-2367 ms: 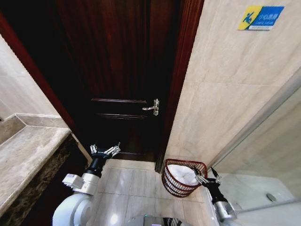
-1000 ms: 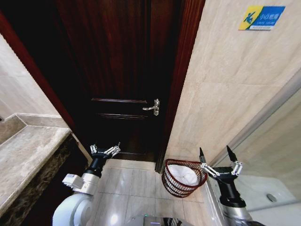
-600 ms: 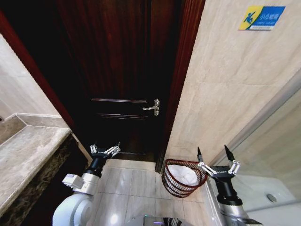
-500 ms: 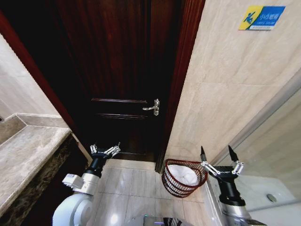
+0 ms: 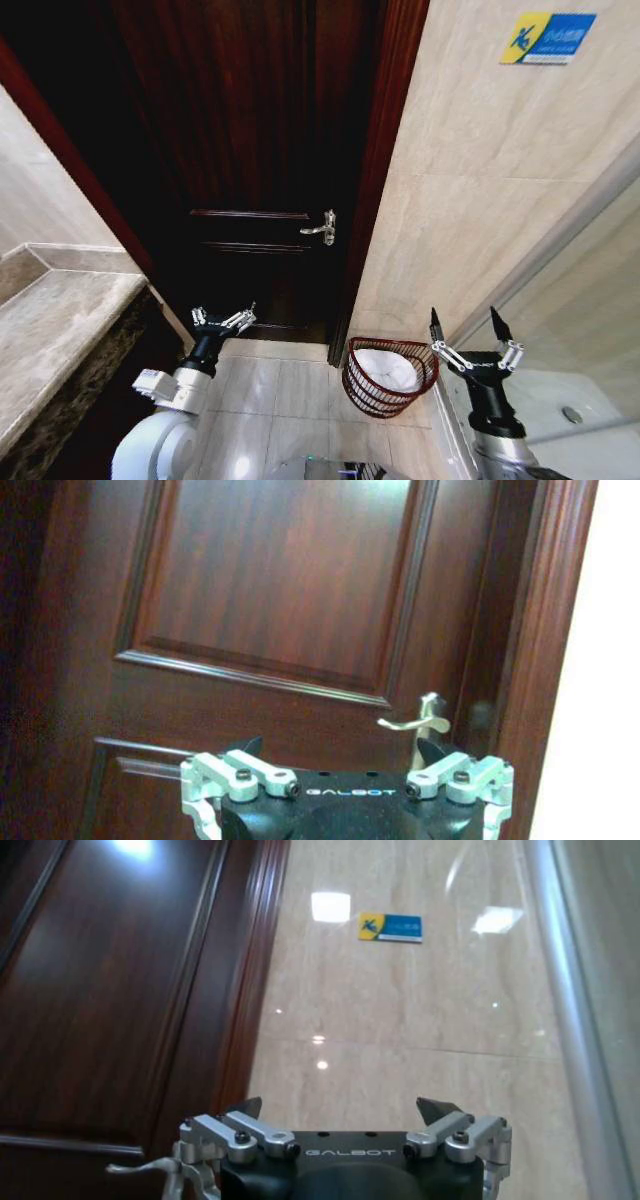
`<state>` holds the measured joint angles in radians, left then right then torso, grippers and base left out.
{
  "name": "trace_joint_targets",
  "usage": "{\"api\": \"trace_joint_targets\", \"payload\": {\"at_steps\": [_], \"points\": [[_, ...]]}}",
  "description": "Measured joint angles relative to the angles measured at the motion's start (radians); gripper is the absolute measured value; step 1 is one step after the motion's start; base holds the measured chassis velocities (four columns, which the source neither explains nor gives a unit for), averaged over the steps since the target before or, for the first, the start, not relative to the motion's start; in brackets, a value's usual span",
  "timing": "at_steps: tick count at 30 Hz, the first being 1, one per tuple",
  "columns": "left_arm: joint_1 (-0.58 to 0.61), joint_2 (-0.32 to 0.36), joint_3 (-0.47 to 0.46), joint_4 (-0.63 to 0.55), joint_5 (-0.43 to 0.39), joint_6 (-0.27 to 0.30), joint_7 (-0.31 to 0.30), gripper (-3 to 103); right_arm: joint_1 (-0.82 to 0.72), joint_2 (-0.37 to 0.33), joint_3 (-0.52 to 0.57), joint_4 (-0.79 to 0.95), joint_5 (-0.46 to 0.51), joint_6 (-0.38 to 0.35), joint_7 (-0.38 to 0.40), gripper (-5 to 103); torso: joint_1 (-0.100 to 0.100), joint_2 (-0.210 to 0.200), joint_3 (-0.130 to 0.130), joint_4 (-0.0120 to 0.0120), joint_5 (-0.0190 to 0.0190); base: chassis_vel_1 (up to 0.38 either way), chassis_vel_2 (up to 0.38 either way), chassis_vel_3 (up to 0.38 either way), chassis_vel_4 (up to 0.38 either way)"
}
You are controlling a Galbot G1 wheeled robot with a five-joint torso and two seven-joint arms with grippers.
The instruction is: Discard the used towel into the hamper.
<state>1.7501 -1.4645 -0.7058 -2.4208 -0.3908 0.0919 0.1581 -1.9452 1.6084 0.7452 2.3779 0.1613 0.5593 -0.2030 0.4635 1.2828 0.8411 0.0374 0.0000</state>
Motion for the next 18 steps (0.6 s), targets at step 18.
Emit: {"api": "trace_joint_targets", "payload": {"at_steps": [18], "points": [[0.000,0.000,0.000,0.000,0.000,0.000,0.000,100,0.042,0.000,0.023,-0.011,0.023,-0.021,-0.014,100,0.000,0.000,0.000,-0.0001,0.0001,-0.095,-0.100,-0.095,-0.095]]}}
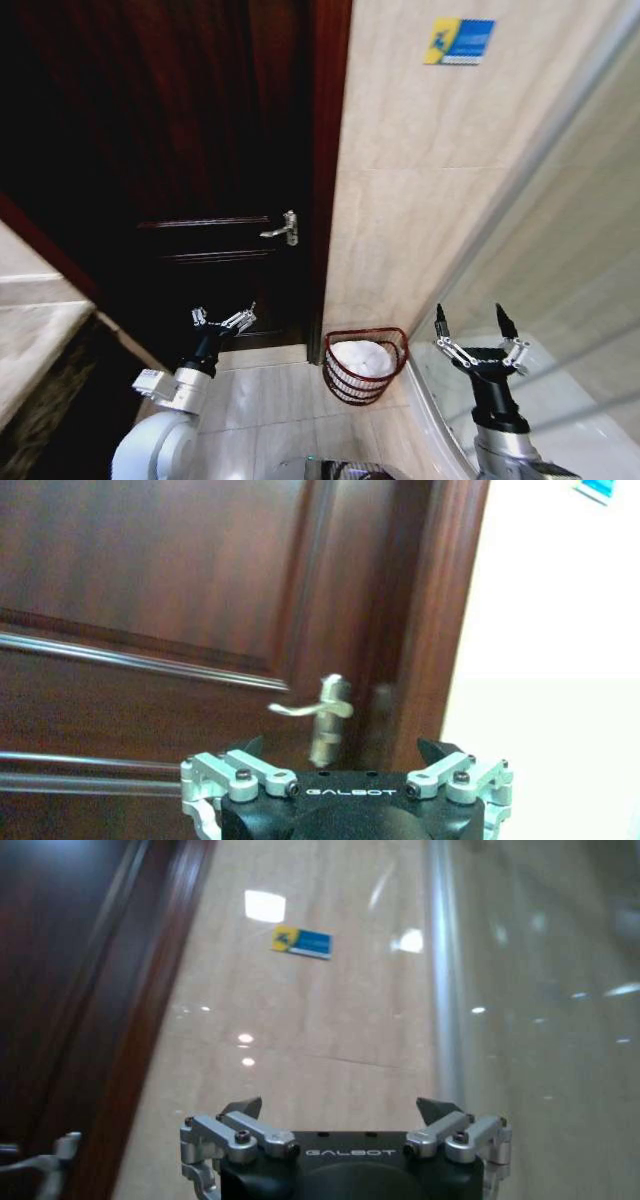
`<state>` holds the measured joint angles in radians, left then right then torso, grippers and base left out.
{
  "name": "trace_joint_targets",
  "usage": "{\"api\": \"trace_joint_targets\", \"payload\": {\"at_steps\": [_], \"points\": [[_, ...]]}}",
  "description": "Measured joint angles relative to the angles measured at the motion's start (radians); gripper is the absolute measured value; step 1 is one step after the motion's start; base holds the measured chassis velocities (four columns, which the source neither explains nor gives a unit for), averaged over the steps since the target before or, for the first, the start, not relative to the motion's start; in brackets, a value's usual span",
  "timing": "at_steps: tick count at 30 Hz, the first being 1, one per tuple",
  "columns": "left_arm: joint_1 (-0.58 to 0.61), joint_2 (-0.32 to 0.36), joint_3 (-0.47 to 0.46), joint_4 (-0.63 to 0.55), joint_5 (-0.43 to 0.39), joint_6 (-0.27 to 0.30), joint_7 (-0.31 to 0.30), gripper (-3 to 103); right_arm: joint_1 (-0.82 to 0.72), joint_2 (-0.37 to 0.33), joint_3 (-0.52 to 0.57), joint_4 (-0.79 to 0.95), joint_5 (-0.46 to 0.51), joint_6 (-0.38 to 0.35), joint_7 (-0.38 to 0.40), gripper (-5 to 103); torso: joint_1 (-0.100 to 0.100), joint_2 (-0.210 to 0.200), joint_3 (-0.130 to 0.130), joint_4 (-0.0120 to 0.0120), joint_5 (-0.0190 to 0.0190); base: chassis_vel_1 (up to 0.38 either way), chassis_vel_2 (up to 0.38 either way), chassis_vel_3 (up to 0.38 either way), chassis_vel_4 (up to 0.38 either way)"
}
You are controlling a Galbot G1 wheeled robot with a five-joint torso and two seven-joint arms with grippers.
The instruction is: Discard the used towel into the hamper.
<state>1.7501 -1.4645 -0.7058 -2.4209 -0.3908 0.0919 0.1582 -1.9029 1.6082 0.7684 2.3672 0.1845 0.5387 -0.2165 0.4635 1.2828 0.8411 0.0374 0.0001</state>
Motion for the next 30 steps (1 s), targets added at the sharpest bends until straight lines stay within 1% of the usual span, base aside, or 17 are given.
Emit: {"api": "trace_joint_targets", "payload": {"at_steps": [6,18,30], "points": [[0.000,0.000,0.000,0.000,0.000,0.000,0.000,100,0.003,0.000,-0.011,-0.009,-0.001,0.013,-0.006,100,0.000,0.000,0.000,-0.0001,-0.0003,-0.124,-0.122,-0.119,-0.128],[0.000,0.000,0.000,0.000,0.000,0.000,0.000,100,0.015,0.000,-0.012,-0.019,0.000,0.013,-0.017,100,0.000,0.000,0.000,0.0001,0.0000,-0.127,-0.126,-0.126,-0.129],[0.000,0.000,0.000,0.000,0.000,0.000,0.000,100,0.021,0.000,-0.011,-0.018,0.002,0.015,-0.009,100,0.000,0.000,0.000,0.0000,-0.0001,-0.120,-0.126,-0.128,-0.126]]}}
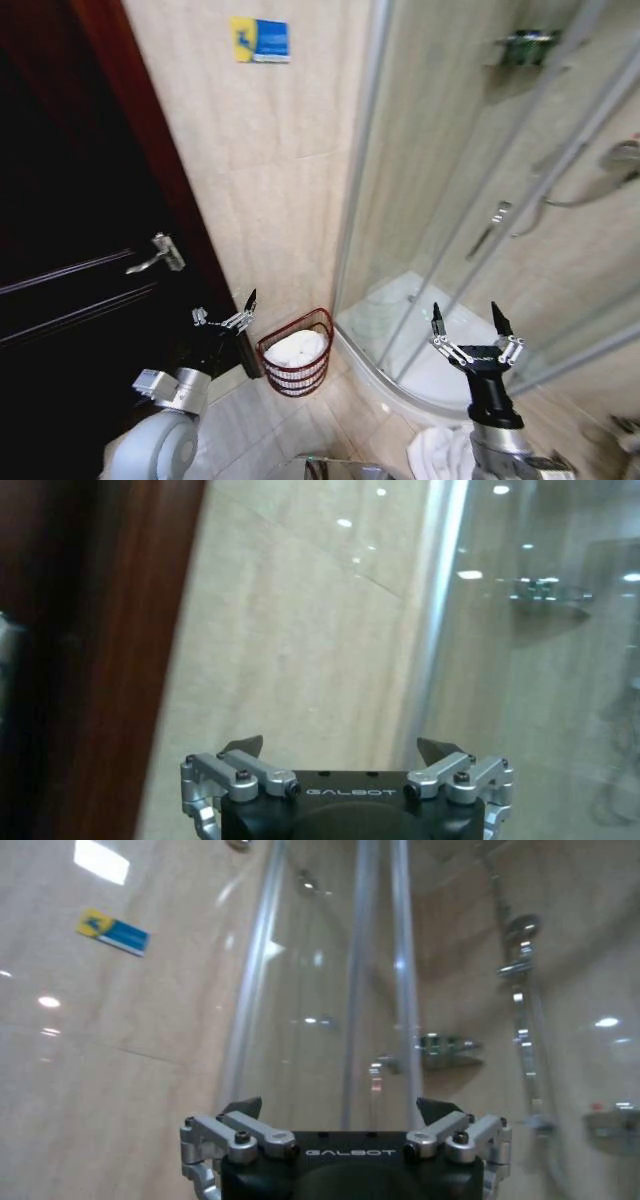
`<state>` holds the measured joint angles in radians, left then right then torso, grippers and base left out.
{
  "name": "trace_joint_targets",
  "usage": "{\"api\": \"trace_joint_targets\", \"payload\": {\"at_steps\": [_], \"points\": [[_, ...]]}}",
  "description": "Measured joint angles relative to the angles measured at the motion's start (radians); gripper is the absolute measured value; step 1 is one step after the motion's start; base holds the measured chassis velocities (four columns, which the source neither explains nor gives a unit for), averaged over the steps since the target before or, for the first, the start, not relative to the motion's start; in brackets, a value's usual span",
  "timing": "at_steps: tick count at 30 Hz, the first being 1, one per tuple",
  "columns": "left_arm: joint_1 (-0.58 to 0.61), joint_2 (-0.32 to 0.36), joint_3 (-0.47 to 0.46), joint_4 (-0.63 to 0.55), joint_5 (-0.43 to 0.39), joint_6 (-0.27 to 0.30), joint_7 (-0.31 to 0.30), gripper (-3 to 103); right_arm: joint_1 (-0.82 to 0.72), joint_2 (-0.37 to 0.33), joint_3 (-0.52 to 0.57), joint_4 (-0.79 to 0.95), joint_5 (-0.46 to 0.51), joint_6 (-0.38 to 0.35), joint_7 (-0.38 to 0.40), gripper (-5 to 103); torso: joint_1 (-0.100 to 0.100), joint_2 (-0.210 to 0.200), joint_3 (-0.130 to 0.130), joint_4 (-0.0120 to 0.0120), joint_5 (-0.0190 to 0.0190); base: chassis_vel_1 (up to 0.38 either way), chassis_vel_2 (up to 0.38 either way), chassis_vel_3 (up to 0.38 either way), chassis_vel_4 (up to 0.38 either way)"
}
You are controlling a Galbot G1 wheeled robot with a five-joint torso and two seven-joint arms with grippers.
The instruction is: Discard the used towel into the hamper.
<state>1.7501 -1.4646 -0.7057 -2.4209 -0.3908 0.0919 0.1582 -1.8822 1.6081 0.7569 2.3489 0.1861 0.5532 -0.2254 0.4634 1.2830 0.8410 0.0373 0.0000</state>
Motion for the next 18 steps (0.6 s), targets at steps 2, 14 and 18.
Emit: {"api": "trace_joint_targets", "payload": {"at_steps": [2,14,18], "points": [[0.000,0.000,0.000,0.000,0.000,0.000,0.000,100,0.001,0.000,0.000,-0.001,0.000,0.000,0.002,100,0.000,0.000,0.000,0.0000,-0.0001,-0.127,-0.118,-0.120,-0.113],[0.000,0.000,0.000,0.000,0.000,0.000,0.000,100,0.016,0.000,0.003,-0.007,0.006,-0.007,0.012,100,0.000,0.000,0.000,0.0000,0.0000,-0.126,-0.119,-0.128,-0.126],[0.000,0.000,0.000,0.000,0.000,0.000,0.000,100,0.018,0.000,0.002,-0.007,0.007,-0.008,0.013,100,0.000,0.000,0.000,0.0001,-0.0001,-0.119,-0.120,-0.132,-0.126]]}}
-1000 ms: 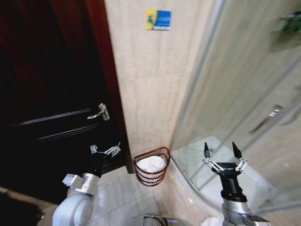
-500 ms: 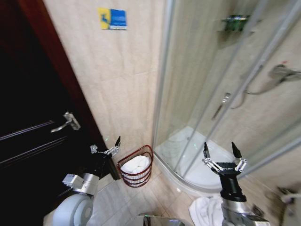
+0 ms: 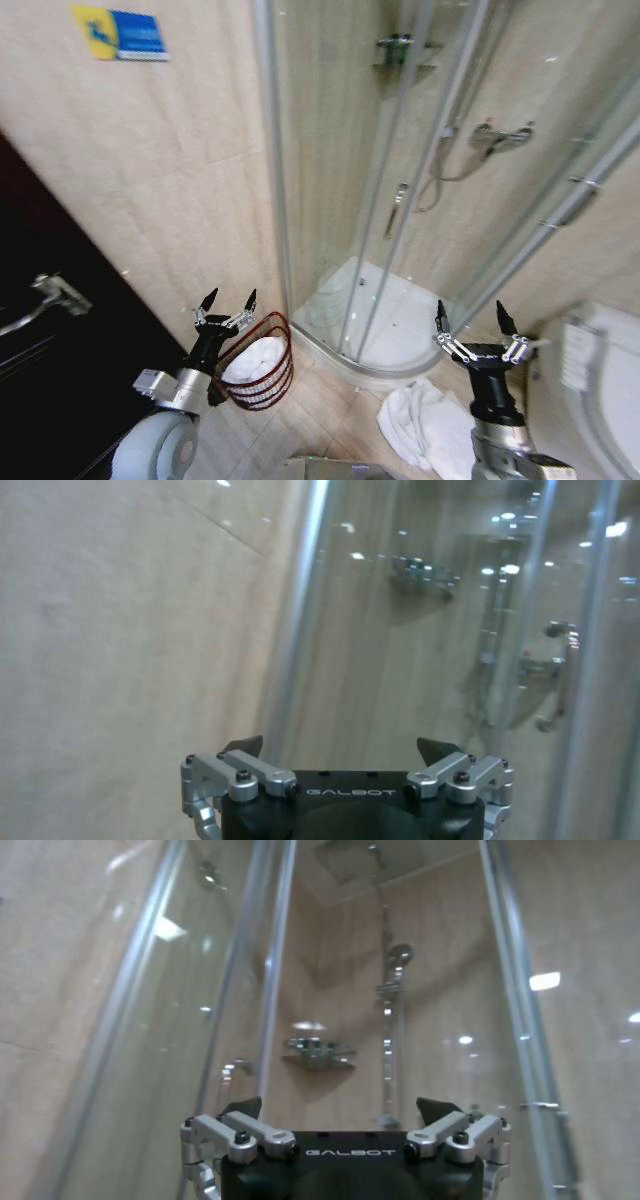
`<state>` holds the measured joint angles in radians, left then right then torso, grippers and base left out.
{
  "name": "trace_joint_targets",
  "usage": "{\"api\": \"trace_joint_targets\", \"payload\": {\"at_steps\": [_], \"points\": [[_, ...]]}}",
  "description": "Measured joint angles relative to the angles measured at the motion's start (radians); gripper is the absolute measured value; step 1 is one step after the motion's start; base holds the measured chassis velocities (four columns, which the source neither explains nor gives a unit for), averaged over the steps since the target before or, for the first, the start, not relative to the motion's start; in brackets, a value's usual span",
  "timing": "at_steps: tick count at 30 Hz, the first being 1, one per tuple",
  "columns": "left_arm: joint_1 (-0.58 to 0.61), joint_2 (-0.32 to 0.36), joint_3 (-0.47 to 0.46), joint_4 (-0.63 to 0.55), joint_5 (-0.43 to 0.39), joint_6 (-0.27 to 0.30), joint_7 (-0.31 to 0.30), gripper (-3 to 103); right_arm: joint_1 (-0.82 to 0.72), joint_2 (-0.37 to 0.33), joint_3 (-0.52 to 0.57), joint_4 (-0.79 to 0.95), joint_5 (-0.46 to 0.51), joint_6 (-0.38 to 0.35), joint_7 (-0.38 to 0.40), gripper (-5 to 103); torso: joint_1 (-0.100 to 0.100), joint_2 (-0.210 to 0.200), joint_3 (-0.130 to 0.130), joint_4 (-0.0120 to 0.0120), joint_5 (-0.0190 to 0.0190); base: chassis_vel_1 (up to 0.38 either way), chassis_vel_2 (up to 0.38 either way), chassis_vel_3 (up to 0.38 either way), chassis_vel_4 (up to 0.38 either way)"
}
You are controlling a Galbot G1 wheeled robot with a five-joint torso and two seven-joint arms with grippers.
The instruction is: Discard the used towel into the hamper.
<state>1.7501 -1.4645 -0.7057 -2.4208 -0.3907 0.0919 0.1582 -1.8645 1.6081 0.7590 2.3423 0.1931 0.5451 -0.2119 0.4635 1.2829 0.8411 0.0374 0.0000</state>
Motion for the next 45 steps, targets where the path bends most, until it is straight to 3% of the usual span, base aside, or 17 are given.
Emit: {"api": "trace_joint_targets", "payload": {"at_steps": [24,45], "points": [[0.000,0.000,0.000,0.000,0.000,0.000,0.000,100,0.005,0.000,0.000,-0.012,0.020,0.004,-0.007,100,0.000,0.000,0.000,0.0001,-0.0001,-0.094,-0.094,-0.081,-0.086],[0.000,0.000,0.000,0.000,0.000,0.000,0.000,100,0.025,0.000,0.000,-0.044,0.035,0.016,-0.021,100,0.000,0.000,0.000,-0.0001,0.0002,-0.208,-0.204,0.209,0.210]]}}
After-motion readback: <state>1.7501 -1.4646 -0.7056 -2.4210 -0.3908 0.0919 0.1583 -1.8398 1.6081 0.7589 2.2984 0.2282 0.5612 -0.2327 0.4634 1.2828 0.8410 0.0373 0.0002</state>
